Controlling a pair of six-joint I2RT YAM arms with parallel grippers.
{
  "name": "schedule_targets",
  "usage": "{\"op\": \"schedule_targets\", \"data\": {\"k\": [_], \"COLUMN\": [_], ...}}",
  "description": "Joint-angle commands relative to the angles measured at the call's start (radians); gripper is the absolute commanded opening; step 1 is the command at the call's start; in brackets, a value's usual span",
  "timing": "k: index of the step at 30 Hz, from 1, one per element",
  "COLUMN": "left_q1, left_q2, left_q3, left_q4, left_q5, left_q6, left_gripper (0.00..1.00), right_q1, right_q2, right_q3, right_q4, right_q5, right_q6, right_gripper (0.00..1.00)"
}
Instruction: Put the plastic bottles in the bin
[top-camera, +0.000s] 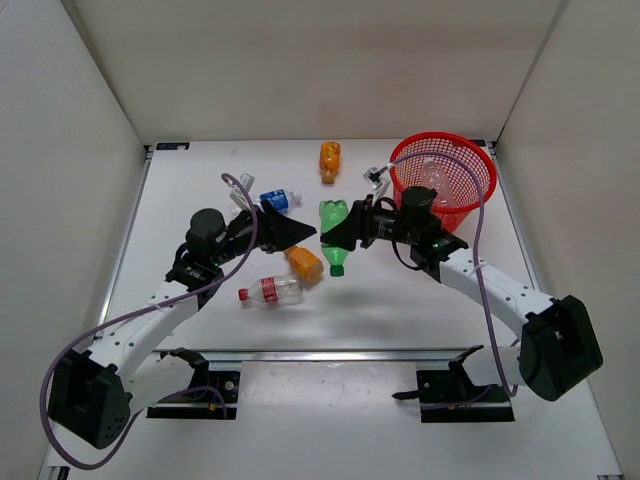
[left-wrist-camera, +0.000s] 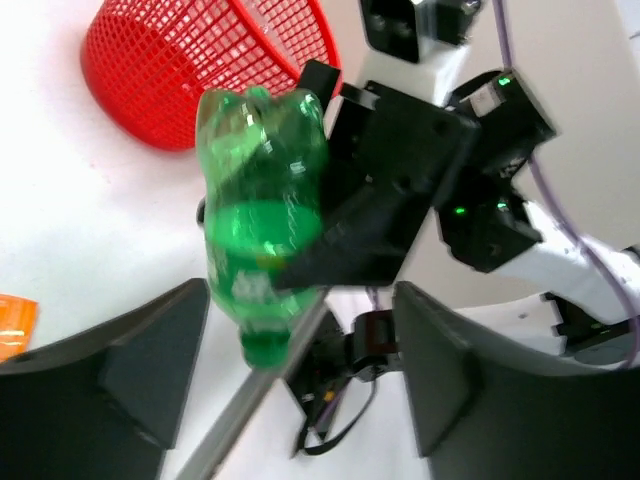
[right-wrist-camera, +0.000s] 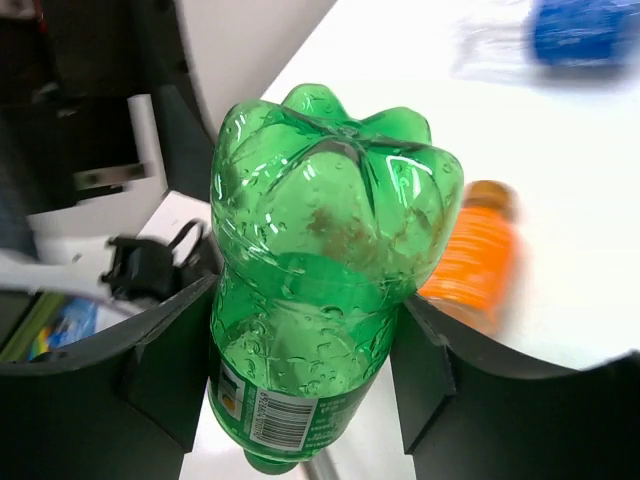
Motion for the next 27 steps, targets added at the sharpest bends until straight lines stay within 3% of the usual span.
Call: {"op": "schedule_targets", "data": {"k": [1,2,4,6,9,12,18,21,23,26,27], "left_q1": [0.036,0.045,0.068,0.093,0.091,0.110,0.182,0.205,0.217,0.216,0.214], "left_q2": [-0.044,-0.041,-0.046,-0.051,-0.016,0.034,0.061,0.071,0.072,0.078,0.090], "left_q3": [0.037,0.039,0.052,0.126,0.247,0.342,0.313,0.278,0.263,0.266,0.275], "left_q4": [-0.031,-0.046,-0.097,-0.253,-0.631,-0.837,-0.981,-1.022,-1.019,-1.016,-1.027], "left_q5": [0.042,0.037,0.042,-0.019,-0.322,-0.476,-0.633,-0.688,-0.662,-0.644,-0.630], "left_q6": [0.018,0.018,0.049,0.128,0.319,0.418,0.505,0.533,0.567,0.616,0.645], "left_gripper": [0.88,0.98,0.99,0.99,0.98,0.99,0.99,0.99,0.98,0.99,0.99], "right_q1": [-0.046,-0.063,-0.103,-0.169,-0.252,-0.351,-0.522,-0.549,-0.577,-0.589,-0.586], "right_q2": [-0.070,-0.083,-0.113,-0.133,-0.141,-0.126,-0.038,0.017,0.049,0.071,0.068], "right_q3": [0.003,0.000,0.076,0.158,0.316,0.408,0.398,0.385,0.402,0.410,0.407], "right_q4": [0.027,0.006,-0.074,-0.238,-0.454,-0.589,-0.631,-0.607,-0.605,-0.605,-0.605], "right_q5": [0.024,0.030,0.053,0.113,0.319,0.504,0.661,0.714,0.696,0.650,0.635], "right_q6": [-0.006,-0.026,-0.084,-0.164,-0.309,-0.374,-0.458,-0.488,-0.494,-0.485,-0.488], "right_gripper": [0.01,0.01,0.01,0.02,0.03,0.05,0.06,0.12,0.31,0.86,0.94]}}
